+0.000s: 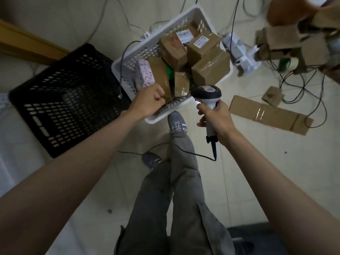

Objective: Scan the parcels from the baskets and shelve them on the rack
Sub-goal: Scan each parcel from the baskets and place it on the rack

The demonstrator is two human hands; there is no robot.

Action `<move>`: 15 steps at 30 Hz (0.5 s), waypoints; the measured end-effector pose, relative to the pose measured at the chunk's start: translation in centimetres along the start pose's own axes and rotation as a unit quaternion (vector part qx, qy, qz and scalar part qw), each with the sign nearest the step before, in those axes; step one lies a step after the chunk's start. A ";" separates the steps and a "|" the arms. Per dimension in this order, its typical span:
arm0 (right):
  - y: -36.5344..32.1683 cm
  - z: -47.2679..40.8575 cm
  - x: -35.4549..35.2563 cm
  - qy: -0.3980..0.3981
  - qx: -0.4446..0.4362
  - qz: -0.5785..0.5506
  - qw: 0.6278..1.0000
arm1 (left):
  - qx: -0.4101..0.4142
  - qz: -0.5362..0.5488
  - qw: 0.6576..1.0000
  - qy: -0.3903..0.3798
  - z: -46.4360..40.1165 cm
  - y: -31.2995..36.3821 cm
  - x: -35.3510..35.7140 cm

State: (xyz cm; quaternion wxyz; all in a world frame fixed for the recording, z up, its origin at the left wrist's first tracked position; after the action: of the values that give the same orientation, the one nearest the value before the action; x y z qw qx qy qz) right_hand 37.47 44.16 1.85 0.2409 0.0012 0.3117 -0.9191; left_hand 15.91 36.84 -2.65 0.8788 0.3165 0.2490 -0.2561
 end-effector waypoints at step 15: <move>7.3 -17.5 9.1 -0.049 0.052 -0.028 0.997 | -0.230 -0.013 0.969 0.091 -19.5 -11.8 8.6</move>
State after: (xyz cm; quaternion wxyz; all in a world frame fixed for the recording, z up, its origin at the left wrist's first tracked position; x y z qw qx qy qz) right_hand 30.05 45.16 -17.83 0.2296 -0.0397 0.2516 -0.9394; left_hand 9.76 39.75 -26.10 0.8982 0.1248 0.3842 -0.1736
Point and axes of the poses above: each hand's wrist, its own z-axis away from the middle knuckle, its own x-axis out of the palm, y = z × x, the point moved 2 cm from there along -z, towards the middle knuckle, and after that the axes turned 8 degrees about -z, right-handed, at the moved point
